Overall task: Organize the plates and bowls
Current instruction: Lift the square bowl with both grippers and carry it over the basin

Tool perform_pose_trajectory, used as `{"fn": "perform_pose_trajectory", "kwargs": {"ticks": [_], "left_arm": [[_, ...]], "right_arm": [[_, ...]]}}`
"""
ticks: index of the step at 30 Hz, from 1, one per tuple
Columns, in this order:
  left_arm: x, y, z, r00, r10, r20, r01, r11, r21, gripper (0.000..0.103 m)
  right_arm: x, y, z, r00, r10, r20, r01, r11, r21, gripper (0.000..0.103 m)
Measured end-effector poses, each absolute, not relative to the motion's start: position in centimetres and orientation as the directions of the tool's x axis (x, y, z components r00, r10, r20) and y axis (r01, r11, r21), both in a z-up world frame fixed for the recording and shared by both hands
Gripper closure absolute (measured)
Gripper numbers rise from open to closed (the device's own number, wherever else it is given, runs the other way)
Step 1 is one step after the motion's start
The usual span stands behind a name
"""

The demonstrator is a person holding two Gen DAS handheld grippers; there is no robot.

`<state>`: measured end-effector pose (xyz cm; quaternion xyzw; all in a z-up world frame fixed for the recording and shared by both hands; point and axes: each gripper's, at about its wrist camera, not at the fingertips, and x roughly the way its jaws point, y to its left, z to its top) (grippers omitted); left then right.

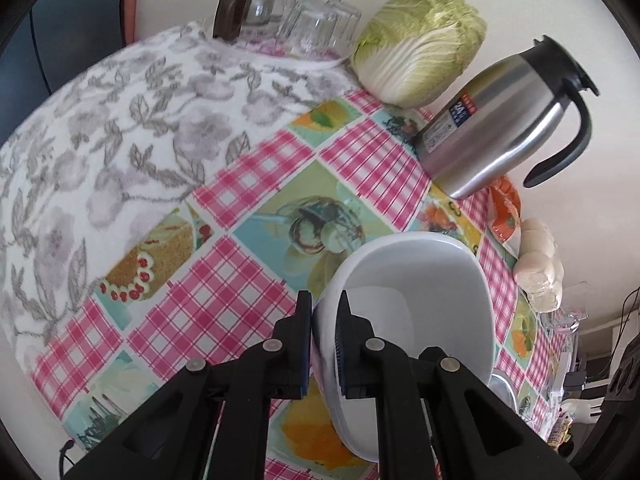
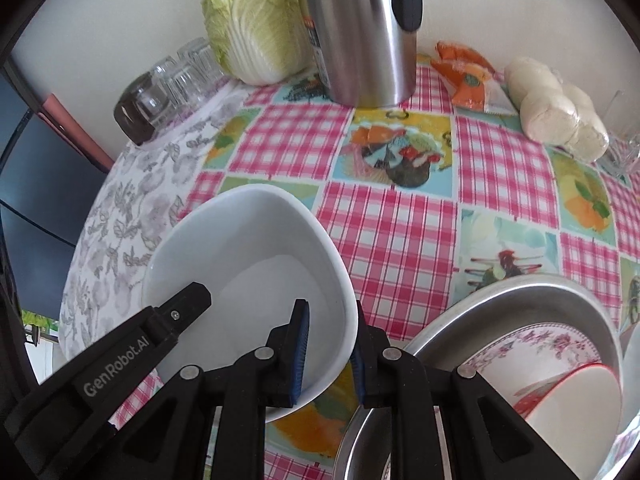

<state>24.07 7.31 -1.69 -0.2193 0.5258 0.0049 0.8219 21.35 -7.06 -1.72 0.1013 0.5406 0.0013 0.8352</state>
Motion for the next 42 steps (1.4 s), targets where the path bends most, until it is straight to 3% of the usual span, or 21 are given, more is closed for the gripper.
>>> {"fn": "perform_pose_trajectory", "kwargs": {"ticks": [18, 33, 42], "left_arm": [[20.3, 2.8, 7.7, 0.609, -0.275, -0.744, -0.041, 0.926, -0.375, 0.092], [17.7, -4.9, 9.8, 0.573, -0.424, -0.701, 0.154, 0.896, -0.416, 0.092], [16.0, -9.0, 11.0, 0.572, -0.436, -0.695, 0.238, 0.899, -0.368, 0.092]], "right_arm": [[16.2, -11.6, 7.0, 0.594, 0.124, -0.794, 0.132, 0.959, 0.249, 0.082], [11.1, -19.4, 9.6, 0.663, 0.063, -0.746, 0.269, 0.910, 0.316, 0.082], [8.7, -23.0, 10.2, 0.674, 0.031, -0.738, 0.317, 0.890, 0.327, 0.082]]}}
